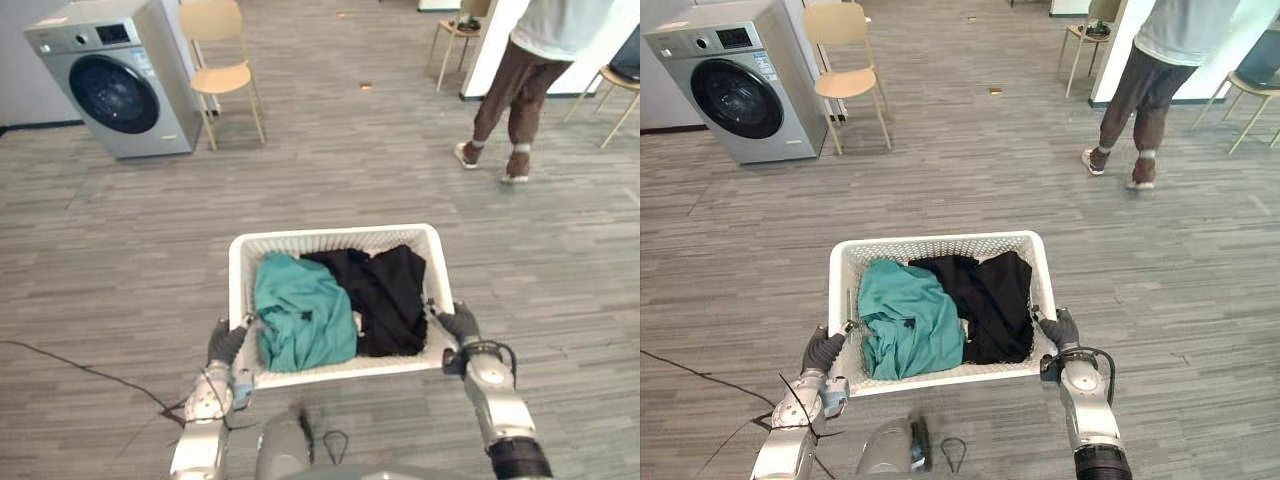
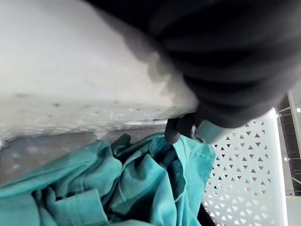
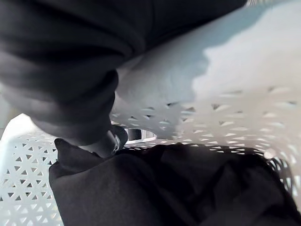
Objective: Pick up the laundry basket with both hands and put the clothes into the washing machine.
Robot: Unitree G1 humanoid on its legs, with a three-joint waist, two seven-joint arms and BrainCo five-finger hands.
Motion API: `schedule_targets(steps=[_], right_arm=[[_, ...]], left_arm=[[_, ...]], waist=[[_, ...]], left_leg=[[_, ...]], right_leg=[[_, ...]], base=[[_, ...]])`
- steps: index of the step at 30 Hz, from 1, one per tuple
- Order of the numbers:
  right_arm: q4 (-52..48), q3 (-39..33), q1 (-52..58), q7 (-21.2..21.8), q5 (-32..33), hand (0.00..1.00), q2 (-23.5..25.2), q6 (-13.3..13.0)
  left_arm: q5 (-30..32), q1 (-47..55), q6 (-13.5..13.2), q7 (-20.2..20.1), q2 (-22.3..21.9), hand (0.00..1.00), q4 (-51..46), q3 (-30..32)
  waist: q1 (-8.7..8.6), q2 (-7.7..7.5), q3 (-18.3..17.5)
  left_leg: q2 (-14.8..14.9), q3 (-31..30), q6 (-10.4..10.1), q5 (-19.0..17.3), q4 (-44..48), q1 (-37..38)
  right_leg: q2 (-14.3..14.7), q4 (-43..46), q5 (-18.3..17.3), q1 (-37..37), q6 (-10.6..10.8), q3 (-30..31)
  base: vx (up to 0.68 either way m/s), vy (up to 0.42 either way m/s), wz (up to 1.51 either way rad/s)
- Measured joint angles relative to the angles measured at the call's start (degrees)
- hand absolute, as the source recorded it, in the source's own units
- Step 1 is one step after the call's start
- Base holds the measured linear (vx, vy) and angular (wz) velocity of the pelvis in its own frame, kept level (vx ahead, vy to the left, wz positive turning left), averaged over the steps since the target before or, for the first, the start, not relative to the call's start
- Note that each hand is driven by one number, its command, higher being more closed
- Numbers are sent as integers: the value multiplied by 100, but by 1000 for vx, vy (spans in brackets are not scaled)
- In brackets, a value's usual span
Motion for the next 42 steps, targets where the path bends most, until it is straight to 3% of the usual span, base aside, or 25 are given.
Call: schedule_targets(steps=[1, 2, 3, 5, 6, 7, 8, 10, 11, 14, 16, 19, 20, 21, 22, 23, 26, 29, 32, 33, 34, 37, 40, 41, 42], right_arm=[[28, 9, -10, -11, 1, 100, 70, -3], [79, 5, -56, -52, 3, 100, 110, -19], [116, 5, -56, -65, 3, 100, 113, -18], [195, 10, -58, -63, 1, 100, 189, -16], [310, 5, -102, -63, 0, 100, 281, -16], [346, 7, -123, -63, -3, 100, 341, -16], [364, 19, -126, -60, -3, 100, 415, -16], [364, 58, -136, -22, -5, 100, 463, -44], [364, 55, -137, -16, -5, 100, 459, -50], [362, 14, -207, 22, 4, 100, 400, -86], [362, 11, -190, 28, 10, 100, 363, -84], [361, 53, -53, 30, 8, 100, 333, -84], [360, 50, -20, 29, 6, 100, 316, -85], [360, 61, -6, 30, 3, 100, 220, -85], [357, 83, -13, 31, 1, 100, 223, -88], [350, 120, -61, 30, 1, 100, 160, -103], [350, 115, -20, 15, 9, 100, 49, -103], [328, 70, -10, -11, 11, 100, -17, -137], [294, 24, -16, -59, 24, 100, -12, -221], [286, 4, -14, -57, 24, 100, -24, -257], [317, -2, 14, -63, 21, 100, 75, -271], [293, -25, 108, -62, 15, 100, 385, -279], [293, -33, 147, -62, 1, 100, 436, -279], [283, 11, 321, -71, -62, 100, 370, -281], [283, 11, 321, -71, -62, 100, 370, -281]], left_arm=[[0, -26, -1, 8, 48, 100, -6, 27], [0, -100, 11, 6, 67, 100, -2, 53], [1, -85, 12, 5, 66, 100, -3, 52], [0, 7, 16, 14, 149, 100, -4, 62], [-5, 33, 20, 29, 275, 100, -12, 76], [-6, 36, 23, 50, 347, 100, -40, 86], [-5, 88, 24, 81, 419, 100, -133, 104], [-4, 233, 22, 129, 429, 100, -389, 110], [-4, 235, 22, 127, 424, 100, -405, 107], [-5, 170, 18, 112, 400, 100, -422, 91], [4, 142, 19, 26, 400, 100, -411, 85], [55, 136, 21, 1, 393, 100, -304, 76], [78, 153, 21, 1, 354, 100, -292, 52], [108, 204, 21, 6, 259, 100, -285, 43], [108, 232, 20, 10, 214, 100, -273, 53], [107, 207, 11, 24, 143, 100, -267, 67], [106, 203, 16, 24, 23, 100, -160, 50], [102, 142, 4, 12, 14, 100, -146, 1], [103, -8, 3, 15, -1, 100, -147, 2], [105, -7, -1, 19, -33, 100, -152, -2], [107, -24, -10, 34, -9, 100, -111, 10], [106, -15, -8, 57, 288, 100, -112, 49], [106, 27, -8, 67, 300, 100, -112, 55], [115, 236, -3, 38, 179, 100, -268, -56], [115, 236, -3, 38, 179, 100, -268, -56]], waist=[[-23, -128, -10], [-43, -164, 11], [-9, -168, 10], [94, -237, 44], [137, -291, 31], [131, -272, 45], [131, -272, 48], [107, -235, 55], [107, -235, 52], [40, -226, 43], [-80, -212, 54], [-96, -261, 18], [-139, -139, -25], [-157, 73, -129], [-132, 186, -209], [-35, 308, -259], [-5, 379, -212], [-51, 244, -146], [-46, 191, -111], [-47, 260, -142], [-36, 75, -150], [-148, -345, -189], [-143, -359, -198], [-199, -575, -453], [-199, -574, -453]], left_leg=[[-110, -19, 42, -163, 144, -37], [-180, -155, 247, -655, 709, -200], [-187, -146, 271, -797, 847, -175], [-245, -1, 439, -1133, 1068, 163], [-316, 92, 498, -1322, 1098, 415], [-349, 104, 514, -1426, 1054, 604], [-420, 165, 524, -1479, 835, 925], [-535, 279, 492, -1496, 340, 1467], [-546, 285, 485, -1500, 292, 1511], [-565, 202, 340, -1592, 126, 1673], [-452, -28, 135, -1808, 291, 1712], [-302, -321, -239, -2338, 758, 1955], [-122, -453, -378, -2528, 911, 2004], [194, -543, -554, -2660, 971, 2082], [326, -590, -602, -2655, 1103, 2099], [624, -678, -655, -2430, 1703, 1828], [1143, -735, -361, -1157, 3789, 904], [1063, -464, -328, -1408, 3777, 596], [795, -260, -352, -1534, 2055, 393], [604, -276, -352, -1048, 738, 572], [387, -203, -429, -860, 442, 739], [-84, -207, -335, -807, 138, 880], [-242, -220, -278, -781, 21, 978], [-449, -102, -424, 316, -1981, 1730], [-449, -102, -424, 316, -1982, 1730]], right_leg=[[-136, 76, -98, 22, 68, -37], [-340, 777, -219, -125, 242, -56], [-460, 1227, -271, -250, 326, -23], [-925, 2940, -230, -725, 451, 163], [-1194, 4093, -62, -1095, 747, 241], [-1347, 4836, -90, -1361, 693, 177], [-1450, 5384, -246, -1656, 410, 97], [-1415, 5041, -461, -2073, 73, -128], [-1409, 4899, -484, -2127, 35, -161], [-1243, 2958, -429, -2604, -79, -156], [-1186, 1483, 162, -2732, -115, -184], [-1120, 1260, 691, -2504, -217, -53], [-993, 1498, 876, -2458, -217, -8], [-734, 1706, 806, -2412, -191, -35], [-617, 1715, 681, -2404, -219, -65], [-385, 1734, 555, -2367, -336, -136], [-27, 1286, 473, -1663, -432, -154], [-58, 872, 481, -1181, -424, -114], [-227, 674, 521, -933, -354, -104], [-269, 623, 594, -892, -176, -142], [-402, 431, 633, -772, -8, -104], [-746, 164, 811, -606, 137, -194], [-857, 161, 886, -555, 67, -189], [-734, -20, 734, -698, 118, -214], [-734, -20, 733, -698, 118, -214]], base=[[608, 313, 41], [484, 275, 40], [577, 355, 31], [413, 248, 0], [354, 145, -2], [492, 154, -5], [387, 94, -9], [373, 68, -19], [351, 12, -12], [274, -66, 15], [293, -146, 45], [366, -275, 46], [371, -340, 50], [291, -243, 33], [421, -235, -3], [511, -283, -21], [410, -224, -19], [378, -96, -13], [290, 110, -10], [212, 197, -20], [214, 168, -16], [218, 178, 25], [89, 118, 21], [16, 34, 4], [0, 0, 0]])
